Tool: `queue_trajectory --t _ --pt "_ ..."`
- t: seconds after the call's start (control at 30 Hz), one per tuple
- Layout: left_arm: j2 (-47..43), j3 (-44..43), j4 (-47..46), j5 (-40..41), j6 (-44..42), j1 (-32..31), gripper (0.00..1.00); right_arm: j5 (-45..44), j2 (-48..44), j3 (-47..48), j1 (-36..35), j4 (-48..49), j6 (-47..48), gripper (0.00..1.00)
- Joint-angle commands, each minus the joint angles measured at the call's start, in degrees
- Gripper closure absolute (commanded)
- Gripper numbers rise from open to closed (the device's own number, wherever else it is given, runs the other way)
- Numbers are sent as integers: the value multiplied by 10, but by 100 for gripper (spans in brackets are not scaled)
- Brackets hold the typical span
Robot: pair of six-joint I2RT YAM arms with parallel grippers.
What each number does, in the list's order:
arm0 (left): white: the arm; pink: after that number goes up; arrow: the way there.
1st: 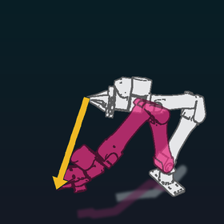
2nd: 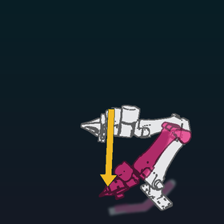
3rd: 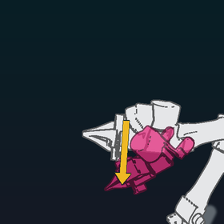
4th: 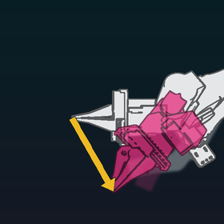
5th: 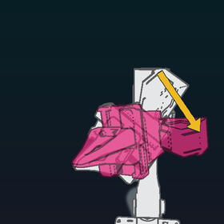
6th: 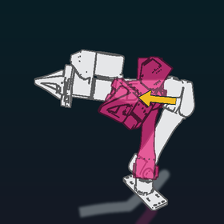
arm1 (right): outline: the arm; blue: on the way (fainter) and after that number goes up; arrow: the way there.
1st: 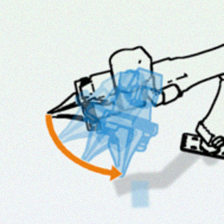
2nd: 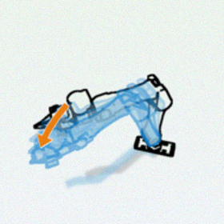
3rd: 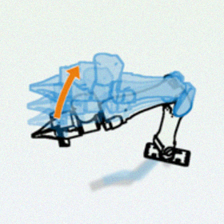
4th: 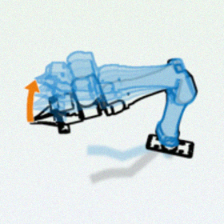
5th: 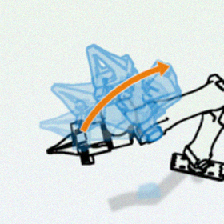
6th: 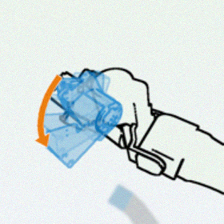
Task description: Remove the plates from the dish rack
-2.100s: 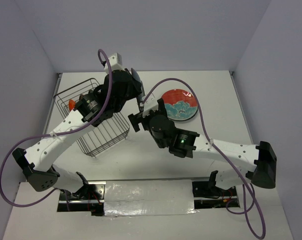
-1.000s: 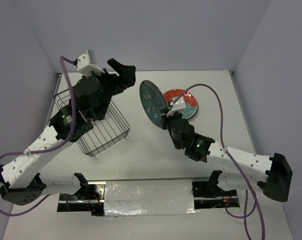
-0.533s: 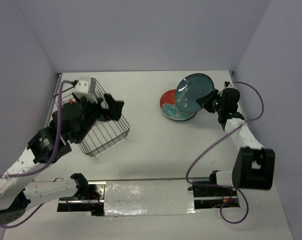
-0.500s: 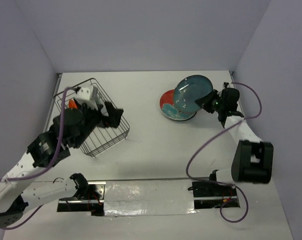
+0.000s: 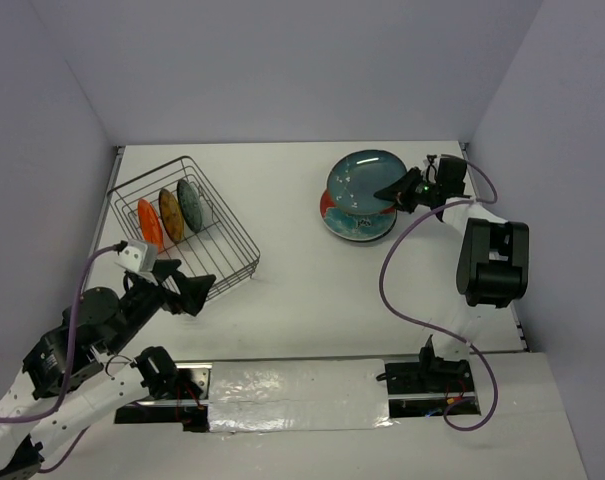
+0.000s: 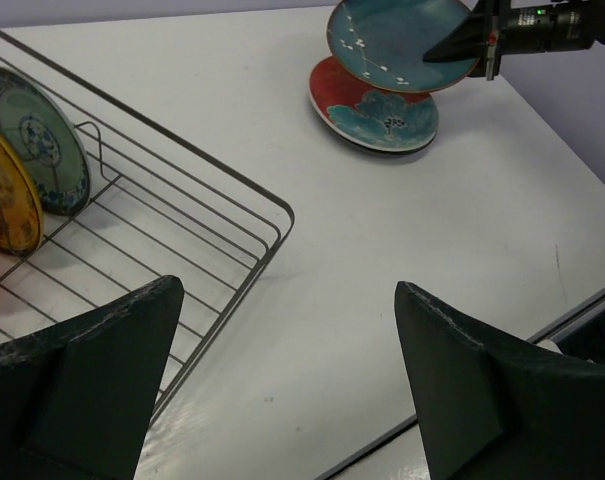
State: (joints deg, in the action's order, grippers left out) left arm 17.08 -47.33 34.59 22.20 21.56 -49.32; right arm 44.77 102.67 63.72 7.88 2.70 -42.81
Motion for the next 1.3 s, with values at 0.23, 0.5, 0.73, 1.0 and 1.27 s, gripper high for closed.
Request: queue_trajectory --t 0.23,0.5,0.73,1.0,1.27 --pt "54 -7 9 56 27 0 1 10 -4 32 -12 -52 87 81" --pt "49 -6 8 58 26 0 0 -1 13 38 -29 -94 118 74" --pt "57 -6 9 58 25 0 0 -84 -9 57 -41 -175 168 54" --pt "50 -6 10 61 27 0 1 -301 -31 126 -75 -333 229 39" --pt "39 -6 12 69 30 0 0 -406 9 191 -127 -408 240 38"
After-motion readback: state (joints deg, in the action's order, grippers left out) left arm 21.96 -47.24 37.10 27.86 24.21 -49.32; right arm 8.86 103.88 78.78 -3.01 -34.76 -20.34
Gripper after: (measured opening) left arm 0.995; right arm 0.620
